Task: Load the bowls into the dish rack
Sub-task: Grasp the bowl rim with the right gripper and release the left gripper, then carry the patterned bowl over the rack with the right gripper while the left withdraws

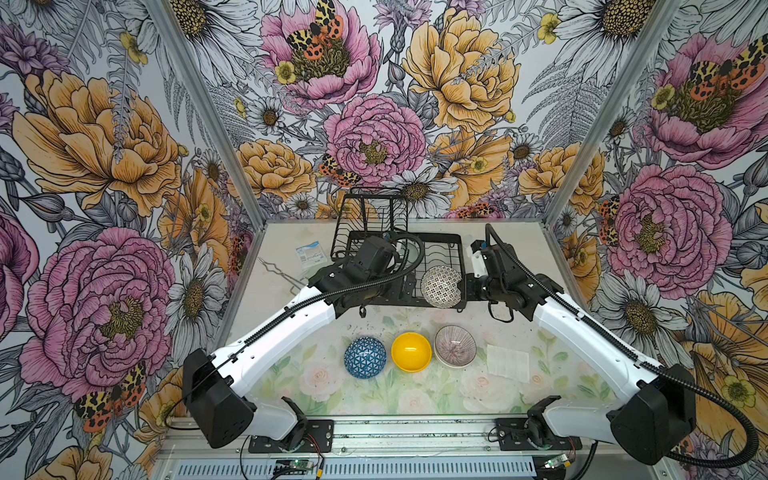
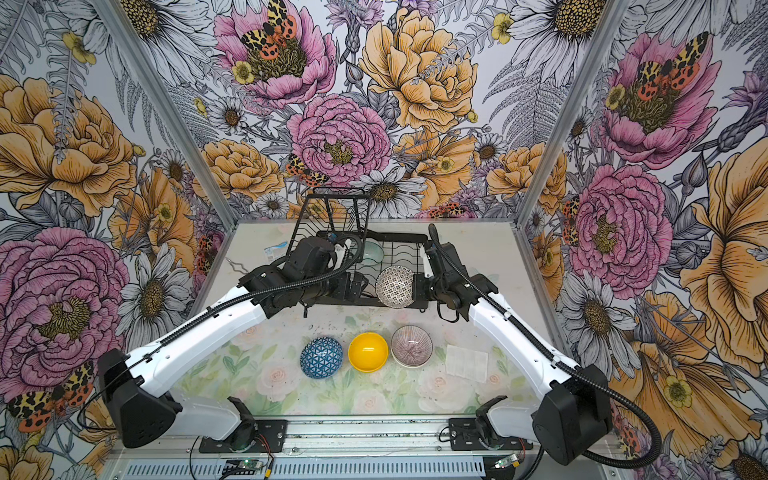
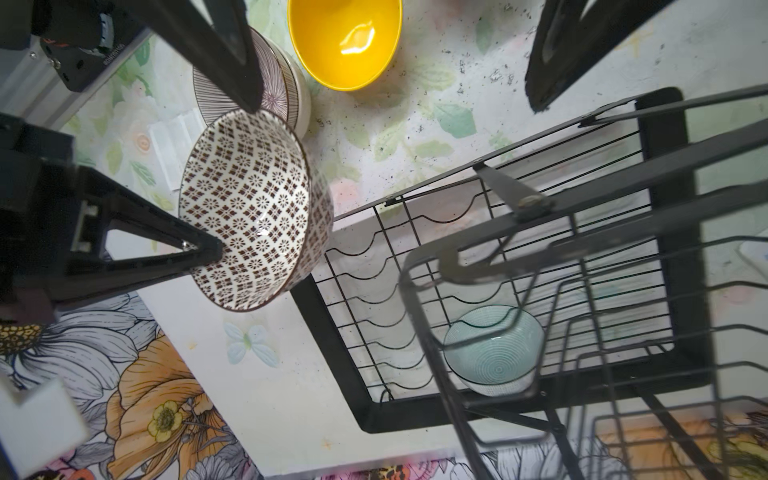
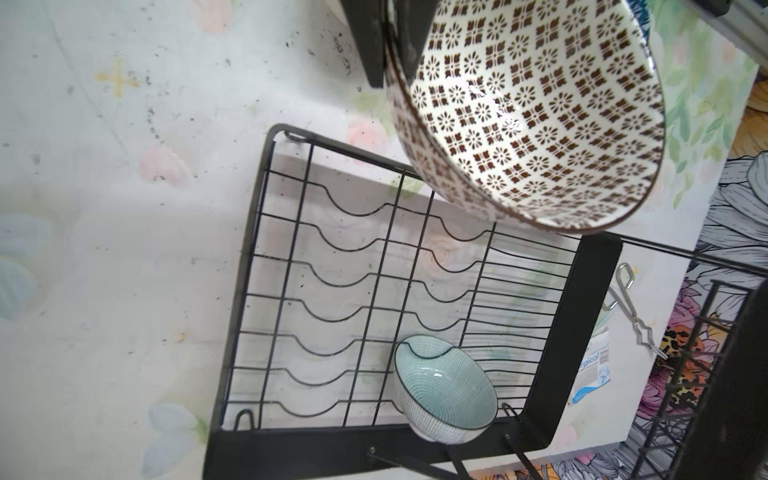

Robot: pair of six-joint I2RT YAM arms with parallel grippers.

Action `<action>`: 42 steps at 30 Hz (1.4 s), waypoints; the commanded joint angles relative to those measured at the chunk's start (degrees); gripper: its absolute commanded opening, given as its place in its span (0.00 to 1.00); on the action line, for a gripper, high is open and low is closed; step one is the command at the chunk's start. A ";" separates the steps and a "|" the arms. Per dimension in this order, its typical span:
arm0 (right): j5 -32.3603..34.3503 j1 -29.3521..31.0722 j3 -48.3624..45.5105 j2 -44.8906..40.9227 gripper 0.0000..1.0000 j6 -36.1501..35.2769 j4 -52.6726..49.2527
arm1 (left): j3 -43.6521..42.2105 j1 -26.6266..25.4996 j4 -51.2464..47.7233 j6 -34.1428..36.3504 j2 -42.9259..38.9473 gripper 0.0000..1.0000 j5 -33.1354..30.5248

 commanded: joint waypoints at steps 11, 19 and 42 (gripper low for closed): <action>28.84 -0.61 1.60 6.47 0.00 -30.62 32.79 | -13.31 21.18 -6.72 -3.83 -17.41 0.99 -1.63; 23.47 -1.77 -8.48 14.96 0.00 -51.89 67.52 | -18.20 32.63 -5.83 -2.99 -16.37 0.99 3.21; 17.95 -4.34 0.44 42.11 0.00 -72.89 96.05 | -20.62 35.10 -2.32 -2.40 -9.86 0.99 7.23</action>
